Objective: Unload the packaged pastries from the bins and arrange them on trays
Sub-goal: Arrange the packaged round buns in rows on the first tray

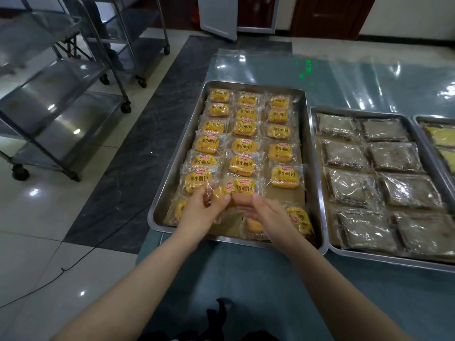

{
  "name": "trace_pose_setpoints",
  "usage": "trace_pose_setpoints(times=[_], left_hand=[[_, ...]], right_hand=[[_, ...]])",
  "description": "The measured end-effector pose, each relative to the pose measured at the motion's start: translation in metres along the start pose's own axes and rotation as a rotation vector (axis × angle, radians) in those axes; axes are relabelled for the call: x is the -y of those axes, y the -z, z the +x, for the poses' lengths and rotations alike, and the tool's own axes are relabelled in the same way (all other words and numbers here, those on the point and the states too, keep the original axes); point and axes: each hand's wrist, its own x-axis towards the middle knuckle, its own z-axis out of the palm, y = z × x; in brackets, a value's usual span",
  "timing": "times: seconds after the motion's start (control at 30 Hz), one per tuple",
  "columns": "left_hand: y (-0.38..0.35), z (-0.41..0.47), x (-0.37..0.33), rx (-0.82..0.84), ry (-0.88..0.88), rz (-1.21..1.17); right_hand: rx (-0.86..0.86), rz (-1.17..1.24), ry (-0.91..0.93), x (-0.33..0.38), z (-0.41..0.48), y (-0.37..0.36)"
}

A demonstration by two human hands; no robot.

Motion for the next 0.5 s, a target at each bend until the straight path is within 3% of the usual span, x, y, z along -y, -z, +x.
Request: trace_pose_setpoints(times=[0.1, 0.23, 0.4, 0.5], left_hand=[[-0.001, 0.0, 0.005, -0.021, 0.025, -0.008], [0.004, -0.001, 0.009, -0.069, 0.077, -0.05], [0.007, -0.001, 0.01, -0.1, 0.119, -0.146], [0.008, -0.002, 0.01, -0.094, 0.129, -0.158]], right_hand=[[-0.028, -0.104, -0.014, -0.005, -0.005, 0.011], [-0.149, -0.504, -0.059, -0.019, -0.011, 0.041], [0.141, -0.845, -0.119, -0.03, -0.012, 0.056], [0.12, -0.995, -0.116, -0.032, -0.006, 0.049]])
